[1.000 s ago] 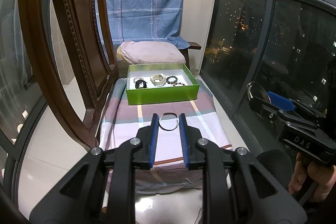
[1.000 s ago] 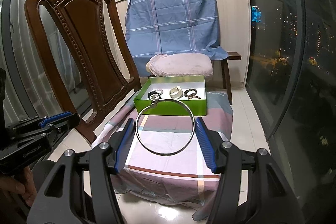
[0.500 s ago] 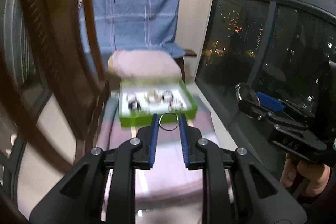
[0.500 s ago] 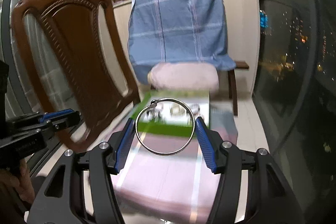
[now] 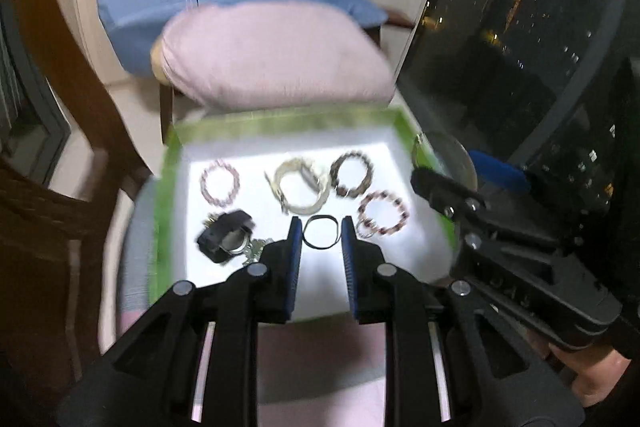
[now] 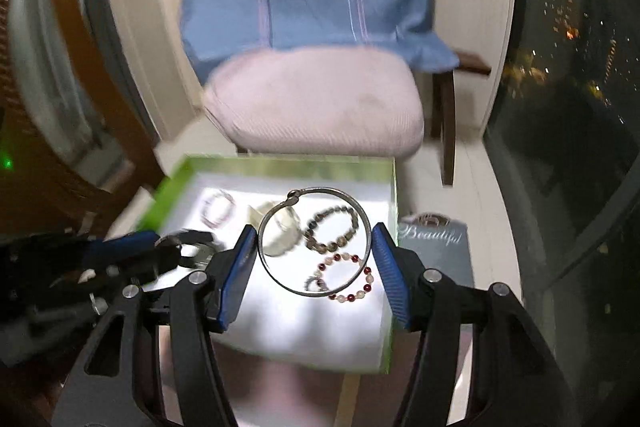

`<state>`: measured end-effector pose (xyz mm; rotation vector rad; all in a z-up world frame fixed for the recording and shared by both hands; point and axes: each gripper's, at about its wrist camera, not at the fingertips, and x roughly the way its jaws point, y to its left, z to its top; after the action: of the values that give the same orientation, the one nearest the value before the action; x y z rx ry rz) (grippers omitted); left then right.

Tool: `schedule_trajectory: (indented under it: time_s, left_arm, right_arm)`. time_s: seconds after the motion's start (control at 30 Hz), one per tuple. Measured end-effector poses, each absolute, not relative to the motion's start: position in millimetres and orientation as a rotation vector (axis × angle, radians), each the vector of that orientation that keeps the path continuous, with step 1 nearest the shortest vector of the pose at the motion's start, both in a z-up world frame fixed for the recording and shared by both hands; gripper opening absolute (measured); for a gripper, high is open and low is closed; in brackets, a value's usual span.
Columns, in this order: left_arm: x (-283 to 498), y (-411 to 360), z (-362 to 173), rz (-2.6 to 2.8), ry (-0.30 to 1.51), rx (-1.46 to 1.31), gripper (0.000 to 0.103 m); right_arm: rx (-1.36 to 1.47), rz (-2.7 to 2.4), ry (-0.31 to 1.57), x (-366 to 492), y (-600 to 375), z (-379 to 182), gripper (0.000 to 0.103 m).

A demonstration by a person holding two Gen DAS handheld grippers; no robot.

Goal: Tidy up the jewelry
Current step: 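Lower the ring and bangle into the green box and open both grippers, then withdraw both grippers up from the green box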

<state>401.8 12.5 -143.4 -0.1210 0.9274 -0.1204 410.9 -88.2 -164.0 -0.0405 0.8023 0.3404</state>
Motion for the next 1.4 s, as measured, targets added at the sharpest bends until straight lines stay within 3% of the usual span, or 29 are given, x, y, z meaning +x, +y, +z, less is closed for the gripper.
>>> schedule_trajectory:
  time_s: [0.17, 0.23, 0.27, 0.3, 0.37, 0.4, 0.43, 0.57, 0.7, 1.03, 1.4]
  left_arm:
    - [425, 9, -177, -0.128, 0.977, -0.142, 0.021]
    - [424, 8, -176, -0.12, 0.965, -0.118, 0.038]
    - [421, 10, -171, -0.117, 0.951, -0.113, 0.062]
    - [413, 12, -160, -0.112, 0.924, -0.109, 0.077]
    - [386, 17, -129, -0.115, 0.835, -0.097, 0.088]
    - [368, 21, -111, -0.122, 0.784, -0.089, 0.098]
    - [350, 24, -93, -0.114, 0.752, -0.077, 0.099]
    - [271, 35, -30, -0.085, 0.619, -0.056, 0.099]
    - [183, 46, 8, -0.044, 0.474, -0.129, 0.099]
    - [80, 25, -21, 0.023, 0.533, -0.144, 0.099]
    - [58, 15, -23, 0.033, 0.628, -0.18, 0.099]
  right_arm:
    - [-0.049, 0.325, 0.824, 433, -83, -181, 0.059]
    - [-0.061, 0.313, 0.802, 431, -86, -173, 0.069]
    - [-0.053, 0.312, 0.77, 424, -90, -162, 0.071]
    - [-0.035, 0.311, 0.724, 412, -97, -146, 0.073]
    - [-0.003, 0.322, 0.623, 386, -109, -113, 0.081]
    - [0.001, 0.317, 0.586, 376, -113, -100, 0.093]
    - [0.004, 0.309, 0.539, 359, -118, -81, 0.098]
    - [0.002, 0.322, 0.387, 273, -136, -17, 0.1]
    - [-0.038, 0.272, 0.395, 206, -139, 1, 0.1]
    - [-0.028, 0.261, 0.656, 113, -130, -50, 0.1]
    - [-0.002, 0.233, 0.629, 65, -140, -38, 0.1]
